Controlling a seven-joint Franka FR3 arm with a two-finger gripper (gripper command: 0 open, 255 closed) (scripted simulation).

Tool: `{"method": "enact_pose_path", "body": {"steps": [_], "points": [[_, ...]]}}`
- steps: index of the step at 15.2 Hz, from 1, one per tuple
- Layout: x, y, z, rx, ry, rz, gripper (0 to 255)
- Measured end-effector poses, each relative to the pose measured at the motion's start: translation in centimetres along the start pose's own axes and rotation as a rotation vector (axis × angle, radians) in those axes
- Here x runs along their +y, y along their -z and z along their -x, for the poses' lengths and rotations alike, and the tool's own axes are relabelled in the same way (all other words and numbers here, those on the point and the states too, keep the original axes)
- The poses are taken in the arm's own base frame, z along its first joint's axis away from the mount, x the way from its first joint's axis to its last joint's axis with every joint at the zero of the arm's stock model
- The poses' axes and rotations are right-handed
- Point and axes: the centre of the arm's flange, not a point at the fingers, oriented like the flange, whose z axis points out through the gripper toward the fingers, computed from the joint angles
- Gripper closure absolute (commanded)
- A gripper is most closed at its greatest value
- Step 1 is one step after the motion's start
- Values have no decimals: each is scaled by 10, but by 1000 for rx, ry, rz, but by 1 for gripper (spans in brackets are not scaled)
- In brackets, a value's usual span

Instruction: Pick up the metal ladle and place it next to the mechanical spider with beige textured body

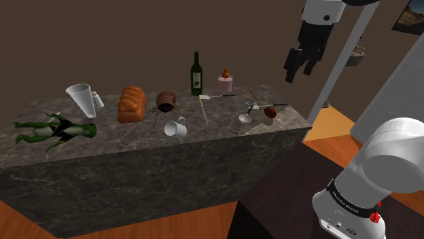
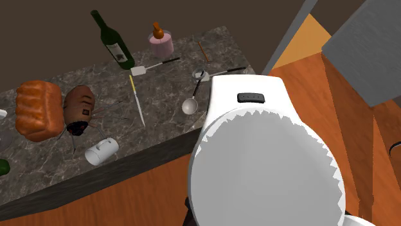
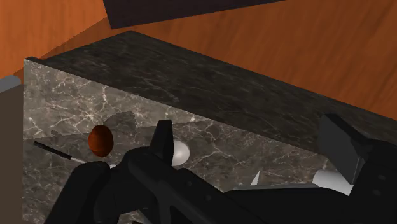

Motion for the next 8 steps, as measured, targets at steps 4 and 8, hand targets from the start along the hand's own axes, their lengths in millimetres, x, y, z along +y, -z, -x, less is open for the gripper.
{"method": "enact_pose_path", "body": {"steps": [4, 8], "points": [[0, -22, -18, 4, -49, -5, 0], [5, -58, -52, 16, -140, -16, 0]]}}
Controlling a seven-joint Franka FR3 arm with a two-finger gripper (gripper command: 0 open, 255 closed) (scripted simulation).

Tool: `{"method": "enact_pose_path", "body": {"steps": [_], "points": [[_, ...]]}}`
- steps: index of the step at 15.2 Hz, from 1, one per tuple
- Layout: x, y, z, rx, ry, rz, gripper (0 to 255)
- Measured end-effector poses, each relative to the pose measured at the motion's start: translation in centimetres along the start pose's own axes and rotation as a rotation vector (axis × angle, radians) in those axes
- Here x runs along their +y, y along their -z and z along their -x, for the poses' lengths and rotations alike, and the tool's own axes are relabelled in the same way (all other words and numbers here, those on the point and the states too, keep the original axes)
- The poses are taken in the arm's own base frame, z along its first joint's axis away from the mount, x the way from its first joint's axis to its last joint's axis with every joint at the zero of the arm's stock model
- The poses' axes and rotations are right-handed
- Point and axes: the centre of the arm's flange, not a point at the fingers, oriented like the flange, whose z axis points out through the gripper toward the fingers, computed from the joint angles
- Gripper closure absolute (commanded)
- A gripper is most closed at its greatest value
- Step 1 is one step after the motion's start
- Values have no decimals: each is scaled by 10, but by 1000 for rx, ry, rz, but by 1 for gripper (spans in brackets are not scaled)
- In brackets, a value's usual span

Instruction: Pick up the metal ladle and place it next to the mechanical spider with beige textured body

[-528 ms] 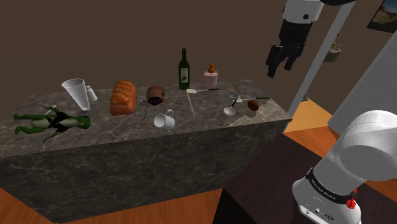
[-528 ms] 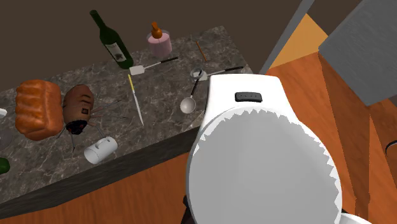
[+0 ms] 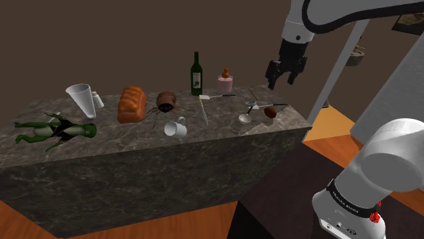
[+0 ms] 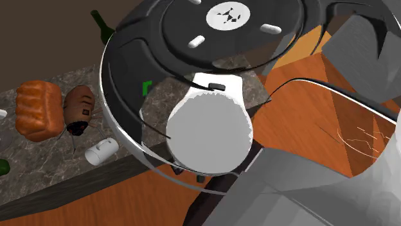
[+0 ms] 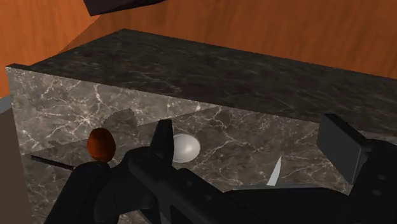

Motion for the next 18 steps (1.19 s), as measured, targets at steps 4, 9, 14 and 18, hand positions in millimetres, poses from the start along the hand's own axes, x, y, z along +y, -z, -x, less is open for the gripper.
{"method": "enact_pose_path", "body": {"steps": [4, 9, 14, 18], "points": [[12, -42, -30, 12, -95, -10, 0], [19, -90, -73, 27, -213, -24, 0], [37, -136, -113, 44, -332, -38, 0], [55, -175, -144, 57, -427, -49, 0]]}}
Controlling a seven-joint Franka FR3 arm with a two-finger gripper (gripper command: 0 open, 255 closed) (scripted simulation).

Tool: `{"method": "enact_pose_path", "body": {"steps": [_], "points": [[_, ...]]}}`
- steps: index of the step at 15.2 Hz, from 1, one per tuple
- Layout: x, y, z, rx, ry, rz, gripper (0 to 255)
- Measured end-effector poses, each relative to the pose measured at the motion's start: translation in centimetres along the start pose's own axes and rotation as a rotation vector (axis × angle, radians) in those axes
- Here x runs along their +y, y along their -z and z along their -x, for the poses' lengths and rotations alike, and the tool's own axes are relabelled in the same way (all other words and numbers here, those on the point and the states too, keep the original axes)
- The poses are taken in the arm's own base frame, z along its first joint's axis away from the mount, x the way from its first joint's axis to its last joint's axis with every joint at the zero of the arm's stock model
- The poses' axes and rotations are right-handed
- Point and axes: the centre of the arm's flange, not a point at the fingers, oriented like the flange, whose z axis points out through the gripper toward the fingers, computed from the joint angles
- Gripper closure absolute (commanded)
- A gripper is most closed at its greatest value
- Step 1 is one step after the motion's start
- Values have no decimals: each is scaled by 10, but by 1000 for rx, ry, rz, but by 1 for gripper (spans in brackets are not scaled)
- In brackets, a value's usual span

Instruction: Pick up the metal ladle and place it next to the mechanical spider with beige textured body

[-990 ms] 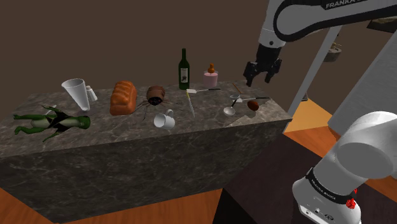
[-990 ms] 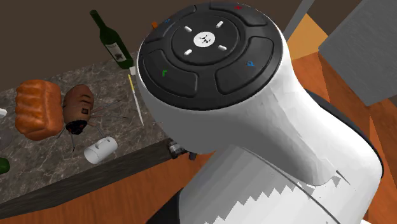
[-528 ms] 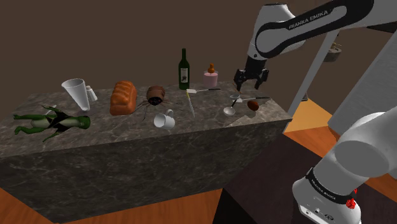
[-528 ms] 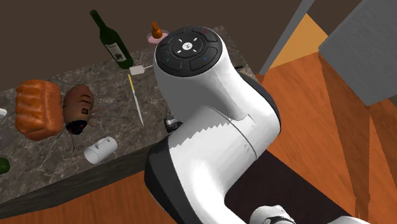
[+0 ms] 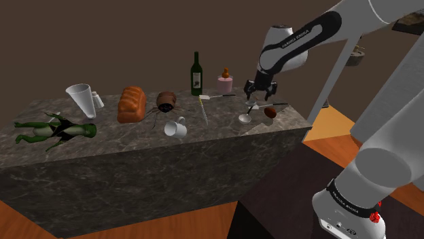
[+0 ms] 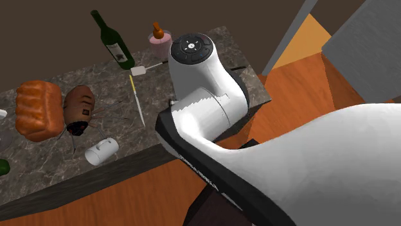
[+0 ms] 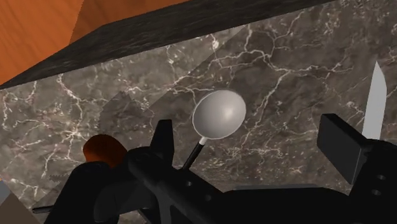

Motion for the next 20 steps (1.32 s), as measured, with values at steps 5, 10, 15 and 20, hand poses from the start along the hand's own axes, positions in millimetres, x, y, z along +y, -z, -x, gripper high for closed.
{"method": "enact_pose_path", "body": {"steps": [5, 10, 15, 20], "points": [[7, -50, -42, 15, -119, -13, 0], [18, -94, -81, 30, -237, -27, 0], [34, -147, -120, 45, -355, -40, 0], [54, -194, -158, 62, -474, -53, 0]]}}
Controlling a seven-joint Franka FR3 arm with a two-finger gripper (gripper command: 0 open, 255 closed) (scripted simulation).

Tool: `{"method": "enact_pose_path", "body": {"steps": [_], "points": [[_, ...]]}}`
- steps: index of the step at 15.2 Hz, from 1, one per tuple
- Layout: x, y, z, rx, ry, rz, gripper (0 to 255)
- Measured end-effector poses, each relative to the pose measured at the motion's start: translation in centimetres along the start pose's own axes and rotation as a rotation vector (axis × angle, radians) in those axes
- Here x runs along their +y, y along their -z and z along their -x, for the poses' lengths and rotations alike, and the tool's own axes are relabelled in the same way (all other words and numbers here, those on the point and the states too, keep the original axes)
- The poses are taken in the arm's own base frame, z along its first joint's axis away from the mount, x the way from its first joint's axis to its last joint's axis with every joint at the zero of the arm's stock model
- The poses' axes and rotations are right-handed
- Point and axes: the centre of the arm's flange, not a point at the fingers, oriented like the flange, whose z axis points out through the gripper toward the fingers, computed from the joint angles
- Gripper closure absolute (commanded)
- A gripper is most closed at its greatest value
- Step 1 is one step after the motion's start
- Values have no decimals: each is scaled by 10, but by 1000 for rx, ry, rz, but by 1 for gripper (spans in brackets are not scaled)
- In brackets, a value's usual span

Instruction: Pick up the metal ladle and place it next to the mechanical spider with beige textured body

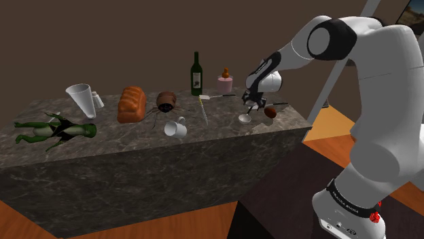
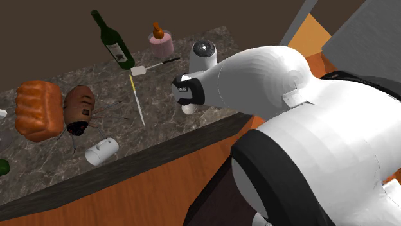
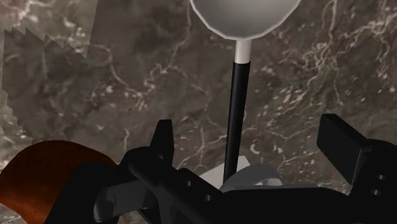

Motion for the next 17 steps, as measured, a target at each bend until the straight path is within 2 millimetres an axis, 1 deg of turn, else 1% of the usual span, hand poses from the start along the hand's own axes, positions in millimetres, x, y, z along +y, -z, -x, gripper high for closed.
{"method": "enact_pose_path", "body": {"steps": [1, 3, 9, 15, 16, 17], "points": [[1, -6, -5, 1, -15, -1, 0], [-1, -17, -8, 3, -26, -2, 0], [-1, -48, -10, 3, -29, -3, 0], [0, -52, -10, 4, -29, -3, 0], [0, -52, -10, 4, -29, -3, 255], [0, -52, -10, 4, -29, -3, 255]]}}
